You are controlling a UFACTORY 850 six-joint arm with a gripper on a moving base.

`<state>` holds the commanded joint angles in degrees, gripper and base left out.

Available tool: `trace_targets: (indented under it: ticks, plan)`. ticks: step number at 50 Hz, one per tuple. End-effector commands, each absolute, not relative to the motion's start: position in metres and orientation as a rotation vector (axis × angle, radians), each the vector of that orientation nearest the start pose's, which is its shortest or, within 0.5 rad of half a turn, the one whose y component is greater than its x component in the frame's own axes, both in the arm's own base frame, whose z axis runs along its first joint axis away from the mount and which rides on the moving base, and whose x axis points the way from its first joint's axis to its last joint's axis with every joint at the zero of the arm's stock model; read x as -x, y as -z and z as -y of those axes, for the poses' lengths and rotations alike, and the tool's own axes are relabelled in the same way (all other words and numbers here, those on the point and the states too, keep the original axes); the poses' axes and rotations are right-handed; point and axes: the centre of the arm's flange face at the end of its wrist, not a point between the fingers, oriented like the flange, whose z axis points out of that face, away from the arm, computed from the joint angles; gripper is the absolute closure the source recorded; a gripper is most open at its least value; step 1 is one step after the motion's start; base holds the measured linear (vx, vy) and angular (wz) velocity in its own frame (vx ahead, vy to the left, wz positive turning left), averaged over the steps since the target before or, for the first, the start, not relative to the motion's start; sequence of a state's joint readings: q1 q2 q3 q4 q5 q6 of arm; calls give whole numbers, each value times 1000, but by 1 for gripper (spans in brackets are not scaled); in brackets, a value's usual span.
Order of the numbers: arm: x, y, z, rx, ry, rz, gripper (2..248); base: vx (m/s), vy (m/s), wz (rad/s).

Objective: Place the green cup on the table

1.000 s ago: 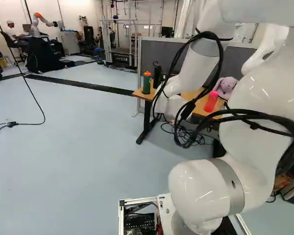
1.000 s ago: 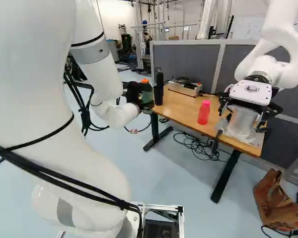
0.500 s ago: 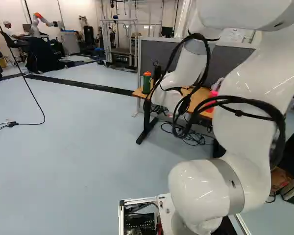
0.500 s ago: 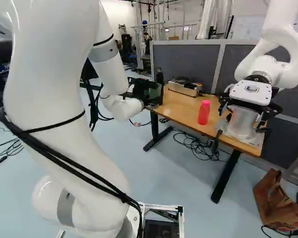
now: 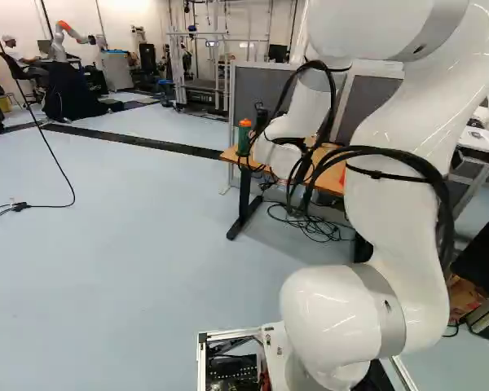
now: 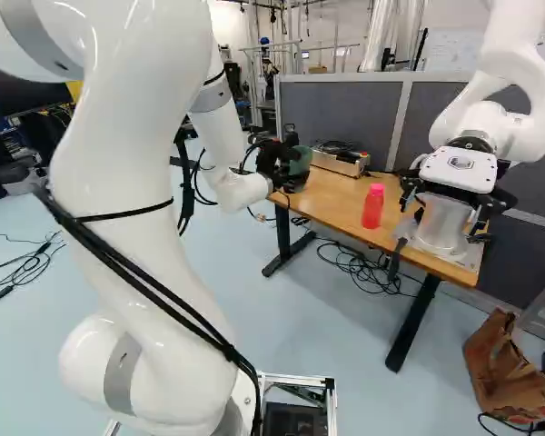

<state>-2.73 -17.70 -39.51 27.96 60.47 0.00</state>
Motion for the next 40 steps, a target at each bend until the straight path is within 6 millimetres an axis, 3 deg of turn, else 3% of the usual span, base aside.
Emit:
trace_targets:
  ticks: [40]
  plan:
    - [-567,-373,88,2254,2291,-1198,132,0,0,0]
